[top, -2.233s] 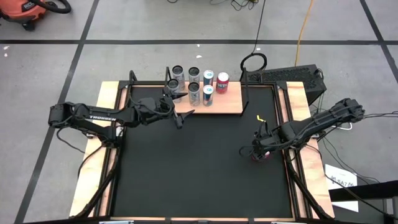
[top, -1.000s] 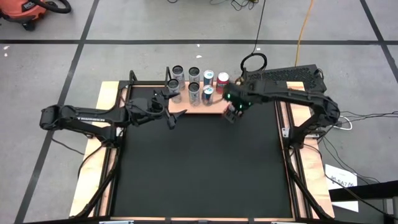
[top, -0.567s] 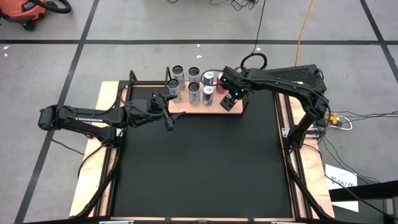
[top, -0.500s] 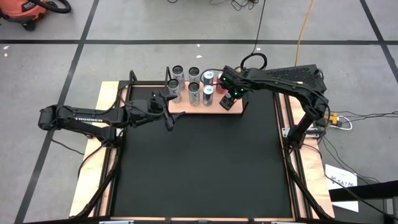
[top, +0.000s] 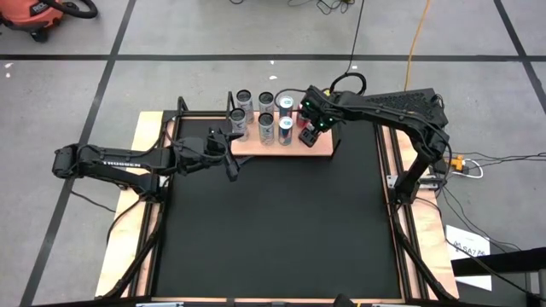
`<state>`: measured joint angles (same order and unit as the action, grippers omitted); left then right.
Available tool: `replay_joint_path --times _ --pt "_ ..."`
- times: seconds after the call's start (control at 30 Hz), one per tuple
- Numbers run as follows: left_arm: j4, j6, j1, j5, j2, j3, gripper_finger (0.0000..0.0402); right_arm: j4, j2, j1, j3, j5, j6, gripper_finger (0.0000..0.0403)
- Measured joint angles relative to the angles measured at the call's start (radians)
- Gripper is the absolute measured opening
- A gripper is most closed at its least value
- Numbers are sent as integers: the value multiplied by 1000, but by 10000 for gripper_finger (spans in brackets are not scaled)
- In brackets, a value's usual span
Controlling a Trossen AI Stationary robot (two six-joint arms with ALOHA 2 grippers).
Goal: Place canned beverage on shelf
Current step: Put the red soda can on the shelf aligned with the other red soda can on the shelf, then return to Home Position
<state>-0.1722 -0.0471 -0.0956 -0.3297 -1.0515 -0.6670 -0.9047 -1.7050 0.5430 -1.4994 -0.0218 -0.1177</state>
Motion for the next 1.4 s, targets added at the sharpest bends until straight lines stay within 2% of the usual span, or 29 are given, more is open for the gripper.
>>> replay_joint_path --times 0.3,0.63,0.87,1.03,1.2,1.33,1.4 --pt "0 0 0 3 0 0 390 -6 0 0 1 24 24 294" --pt "-1 0 0 3 0 0 390 5 -5 0 6 25 33 342" --pt "-3 0 0 3 8 0 390 7 11 -1 5 26 23 349" --pt "-5 -1 0 -17 29 0 390 -11 93 -2 5 25 -29 349" --pt "-5 -1 0 -58 70 -10 390 -25 245 -41 5 26 -107 345" --pt "-9 -64 0 -44 74 -44 384 61 379 -129 21 26 -151 320" --pt "-44 -85 0 -1 72 -53 361 137 446 -179 58 23 -178 296"
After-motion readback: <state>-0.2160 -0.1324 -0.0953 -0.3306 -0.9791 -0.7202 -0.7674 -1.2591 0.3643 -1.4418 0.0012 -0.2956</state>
